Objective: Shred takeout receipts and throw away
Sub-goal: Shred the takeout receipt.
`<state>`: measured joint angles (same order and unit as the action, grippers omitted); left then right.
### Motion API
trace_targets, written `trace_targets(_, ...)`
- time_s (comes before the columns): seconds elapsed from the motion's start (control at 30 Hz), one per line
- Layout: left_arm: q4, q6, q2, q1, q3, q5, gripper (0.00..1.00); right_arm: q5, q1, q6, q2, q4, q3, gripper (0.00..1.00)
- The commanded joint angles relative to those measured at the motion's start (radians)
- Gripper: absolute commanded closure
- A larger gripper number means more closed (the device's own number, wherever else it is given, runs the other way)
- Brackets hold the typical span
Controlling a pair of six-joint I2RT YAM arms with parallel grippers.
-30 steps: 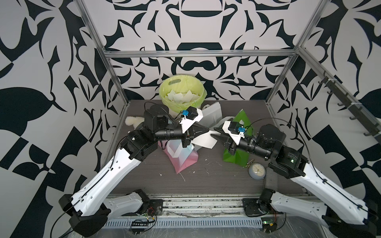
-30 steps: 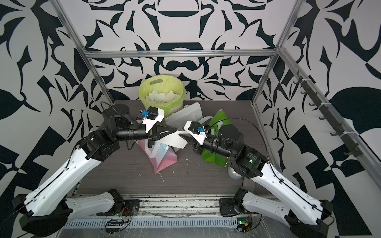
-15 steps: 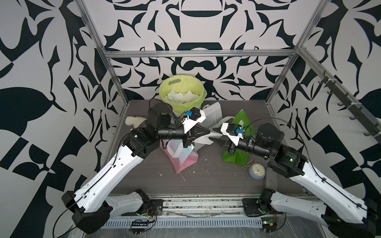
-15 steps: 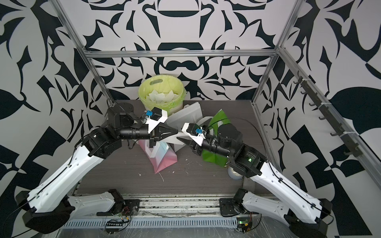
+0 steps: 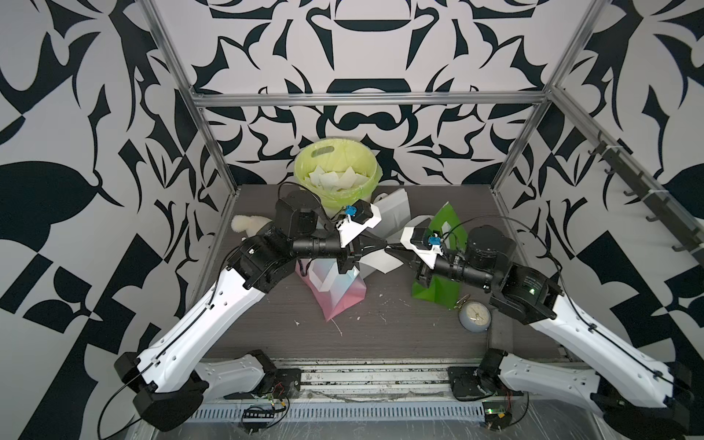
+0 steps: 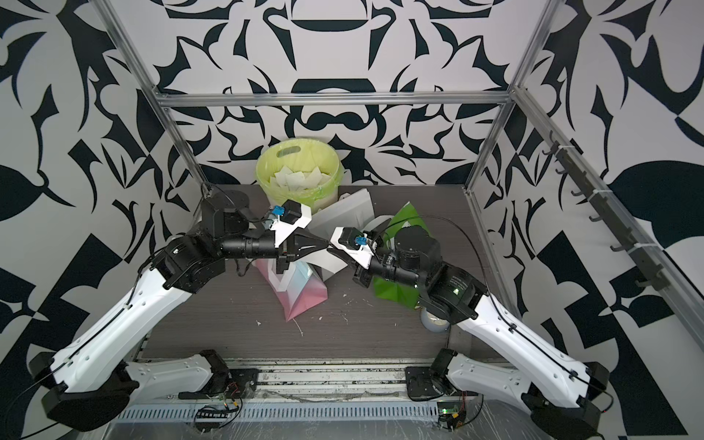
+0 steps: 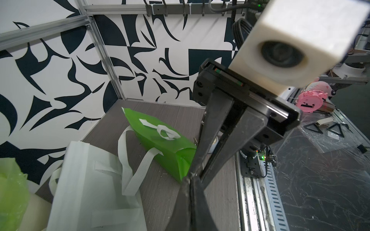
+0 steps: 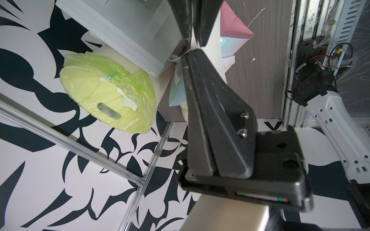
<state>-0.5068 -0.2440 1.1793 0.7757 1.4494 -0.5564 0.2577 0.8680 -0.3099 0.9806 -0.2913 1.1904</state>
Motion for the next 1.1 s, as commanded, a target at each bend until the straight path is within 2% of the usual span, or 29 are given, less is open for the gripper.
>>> trace_targets(0.0,-0.016,-0.009,-0.013,0.009,0.021,0.015,1.0,-0.016,0.005,0.003,0.006,0.006,0.055,0.91)
trace_targets(0.07,-0.016,-0.01,-0.014,0.009,0.022,0.018,1.0,-0.03,0.004,0.002,0.009,0.004,0.06,0.94)
trace_targets(0.13,-0.006,0.0,-0.012,0.012,0.028,0.067,1.0,-0.034,0.005,0.005,0.008,0.004,0.064,1.0)
trace_targets(0.23,0.023,0.037,-0.008,0.016,0.029,0.148,1.0,-0.041,0.005,-0.002,0.002,0.012,0.055,1.0)
trace_targets(0.37,0.047,0.109,0.014,0.017,0.038,0.174,1.0,-0.074,0.005,-0.047,-0.014,0.035,0.028,1.0)
trace_targets(0.53,0.063,0.222,0.045,0.018,0.064,0.321,1.0,-0.07,0.015,-0.08,-0.028,0.012,0.03,1.0)
trace_targets(0.7,0.062,0.256,0.074,0.019,0.084,0.286,1.0,-0.051,0.035,-0.124,-0.056,0.028,-0.008,1.0)
trace_targets(1.07,0.051,0.325,0.086,0.019,0.131,0.297,1.0,-0.075,0.072,-0.191,-0.053,0.025,-0.044,1.0)
